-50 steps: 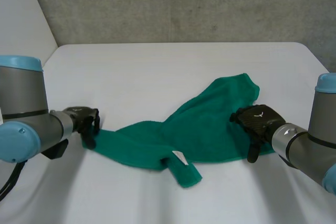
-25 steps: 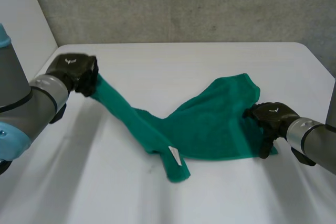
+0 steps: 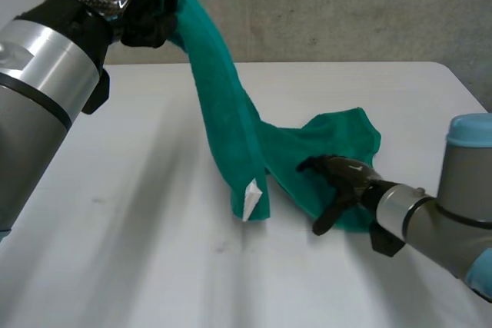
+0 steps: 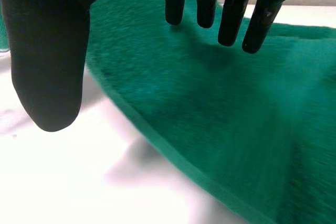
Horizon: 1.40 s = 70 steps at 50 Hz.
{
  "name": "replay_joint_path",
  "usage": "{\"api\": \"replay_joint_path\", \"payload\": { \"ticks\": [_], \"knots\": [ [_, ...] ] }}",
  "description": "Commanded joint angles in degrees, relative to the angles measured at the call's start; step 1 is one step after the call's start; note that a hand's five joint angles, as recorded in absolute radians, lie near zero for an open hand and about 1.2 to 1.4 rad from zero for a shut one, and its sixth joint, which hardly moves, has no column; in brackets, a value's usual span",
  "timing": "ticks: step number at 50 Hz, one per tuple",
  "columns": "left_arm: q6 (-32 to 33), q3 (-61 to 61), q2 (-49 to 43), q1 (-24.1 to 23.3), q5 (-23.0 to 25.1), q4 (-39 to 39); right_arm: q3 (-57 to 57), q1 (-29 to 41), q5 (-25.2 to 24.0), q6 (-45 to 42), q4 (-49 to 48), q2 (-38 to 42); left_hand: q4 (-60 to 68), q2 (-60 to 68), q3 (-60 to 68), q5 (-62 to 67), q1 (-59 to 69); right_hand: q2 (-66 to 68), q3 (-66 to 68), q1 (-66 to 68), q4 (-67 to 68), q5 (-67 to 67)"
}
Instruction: Fold the towel.
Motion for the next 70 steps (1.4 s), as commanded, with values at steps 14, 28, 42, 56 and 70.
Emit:
{"api": "replay_joint_path", "payload": {
  "ticks": [14,28,42,56,70],
  "knots": [
    [-2.32,-1.31,-0.02,0.06,0.06,0.43,-7.27,1.26,14.63,-9.16,-9.37,-0.86,11.77,11.48,11.83,15.1,15.11,65.6,65.18,68.56,65.33,64.82],
    [-1.53,-11.33,-6.43,10.88,7.61,-1.68,-15.18,-4.91,14.98,-45.4,14.34,-16.81,11.77,11.48,11.83,15.1,15.11,65.6,65.18,68.56,65.33,64.82],
    [7.17,-9.33,-23.21,10.97,9.9,-6.34,-19.92,-1.31,16.56,-55.78,30.02,-3.11,11.77,11.48,11.83,15.1,15.11,65.6,65.18,68.56,65.33,64.82],
    [8.93,22.91,-25.34,10.53,1.74,9.26,-47.87,1.59,23.68,-42.62,-1.92,2.71,11.77,11.48,11.83,15.1,15.11,65.6,65.18,68.56,65.33,64.82],
    [8.05,8.91,-19.0,11.06,-0.21,17.48,-26.69,2.21,18.5,-40.4,-14.2,-8.37,11.77,11.48,11.83,15.1,15.11,65.6,65.18,68.56,65.33,64.82]
  ]
}}
